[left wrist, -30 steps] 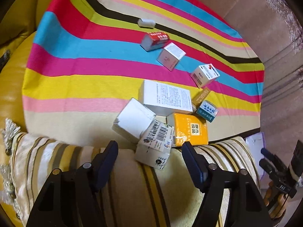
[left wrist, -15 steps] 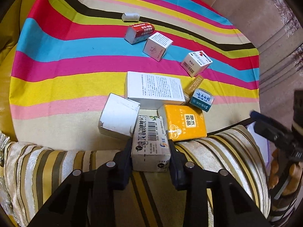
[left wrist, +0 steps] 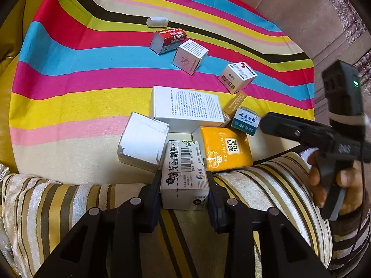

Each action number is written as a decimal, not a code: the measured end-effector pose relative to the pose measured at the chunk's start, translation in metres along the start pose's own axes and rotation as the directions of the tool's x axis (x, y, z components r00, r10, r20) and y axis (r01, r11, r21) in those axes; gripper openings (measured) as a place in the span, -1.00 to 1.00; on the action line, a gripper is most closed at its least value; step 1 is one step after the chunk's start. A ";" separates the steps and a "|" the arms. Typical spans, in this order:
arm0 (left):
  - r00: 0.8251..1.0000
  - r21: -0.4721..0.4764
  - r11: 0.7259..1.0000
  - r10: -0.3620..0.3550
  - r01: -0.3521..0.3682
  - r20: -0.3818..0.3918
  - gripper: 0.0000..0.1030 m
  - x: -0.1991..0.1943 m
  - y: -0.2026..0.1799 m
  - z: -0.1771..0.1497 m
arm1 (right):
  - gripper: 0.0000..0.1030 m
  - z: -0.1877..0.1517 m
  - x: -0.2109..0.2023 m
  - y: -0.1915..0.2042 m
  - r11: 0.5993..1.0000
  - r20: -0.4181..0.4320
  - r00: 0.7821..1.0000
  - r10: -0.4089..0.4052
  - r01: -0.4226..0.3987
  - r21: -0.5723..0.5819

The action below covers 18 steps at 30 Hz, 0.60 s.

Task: Organize objects
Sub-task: 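Grasp the white barcode box with the left gripper while the right grasps the teal box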

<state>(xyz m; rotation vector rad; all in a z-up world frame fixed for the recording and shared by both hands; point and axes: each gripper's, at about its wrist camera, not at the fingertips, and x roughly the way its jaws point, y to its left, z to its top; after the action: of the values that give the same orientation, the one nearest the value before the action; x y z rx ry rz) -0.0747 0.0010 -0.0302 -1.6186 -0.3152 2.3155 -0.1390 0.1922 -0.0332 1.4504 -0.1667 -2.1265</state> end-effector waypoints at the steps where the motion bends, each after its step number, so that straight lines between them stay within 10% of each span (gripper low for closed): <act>1: 1.000 -0.001 1.000 -0.001 0.001 0.001 -0.33 0.000 0.000 0.000 | 0.91 0.002 0.003 -0.002 1.000 -0.004 1.000 0.002 -0.002 0.005; 11: 1.000 0.000 1.000 -0.008 0.008 0.009 -0.33 -0.002 0.000 0.000 | 0.90 0.011 0.027 -0.010 1.000 -0.069 0.998 0.007 -0.009 -0.028; 18: 0.999 -0.002 1.000 -0.014 0.015 0.032 -0.32 -0.013 -0.004 -0.007 | 0.51 0.007 0.026 -0.008 0.999 -0.065 0.998 -0.020 0.017 -0.046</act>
<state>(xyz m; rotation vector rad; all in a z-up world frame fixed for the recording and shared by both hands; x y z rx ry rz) -0.0638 0.0003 -0.0202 -1.5763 -0.3360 2.3333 -0.1547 0.1845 -0.0552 1.4978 -0.0798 -2.0813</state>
